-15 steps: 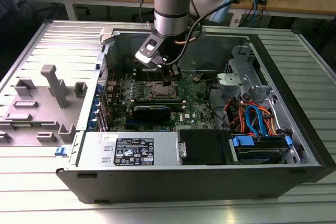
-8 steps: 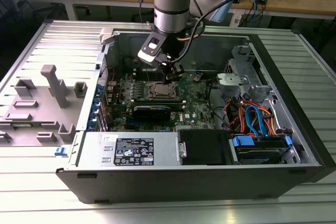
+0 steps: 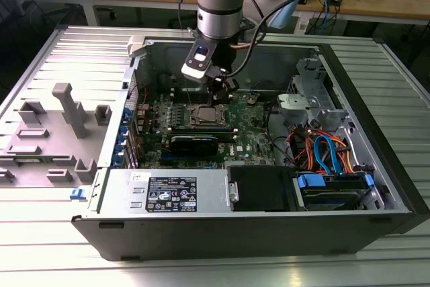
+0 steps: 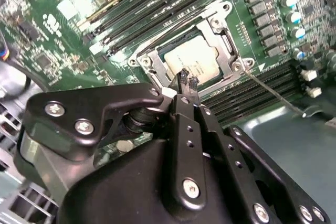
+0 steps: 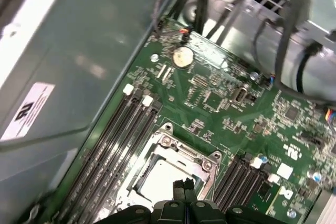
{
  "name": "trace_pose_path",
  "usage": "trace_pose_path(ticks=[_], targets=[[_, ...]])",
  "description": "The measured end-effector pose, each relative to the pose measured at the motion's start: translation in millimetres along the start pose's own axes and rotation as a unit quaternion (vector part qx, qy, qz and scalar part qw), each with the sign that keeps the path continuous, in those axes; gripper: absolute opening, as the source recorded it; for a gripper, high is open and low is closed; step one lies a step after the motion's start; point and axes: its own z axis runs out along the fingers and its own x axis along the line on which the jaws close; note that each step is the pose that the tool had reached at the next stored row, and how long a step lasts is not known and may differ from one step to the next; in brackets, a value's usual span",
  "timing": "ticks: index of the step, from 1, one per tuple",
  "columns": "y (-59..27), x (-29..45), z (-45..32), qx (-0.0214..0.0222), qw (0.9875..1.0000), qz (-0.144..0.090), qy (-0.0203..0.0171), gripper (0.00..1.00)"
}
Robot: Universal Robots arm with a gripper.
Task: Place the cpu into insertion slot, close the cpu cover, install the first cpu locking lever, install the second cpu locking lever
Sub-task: 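Install the first cpu locking lever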
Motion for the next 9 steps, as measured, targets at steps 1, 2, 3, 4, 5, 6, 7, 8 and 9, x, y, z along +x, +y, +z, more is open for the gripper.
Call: trace_pose_path(ticks=[1,2,3,4,5,6,7,8,9], targets=[[0.0,0.0,0.0,-0.0003,1.0000,-0.009,0.0000,0.11],[0.0,0.0,0.0,-0.0007,0.9997,-0.024,0.0001,0.11],[0.0,0.0,0.1,-0.0012,0.9992,-0.040,0.0001,0.11],[0.0,0.0,0.1,-0.0016,0.9985,-0.054,0.0002,0.11],[0.0,0.0,0.2,-0.0021,0.9977,-0.068,0.0003,0.11],[0.0,0.0,0.2,-0.0026,0.9963,-0.086,0.0004,0.11],[0.0,0.0,0.2,-0.0029,0.9954,-0.096,0.0004,0.11],[0.0,0.0,0.2,-0.0031,0.9948,-0.102,0.0005,0.11],[0.0,0.0,0.2,-0.0033,0.9939,-0.110,0.0005,0.11]])
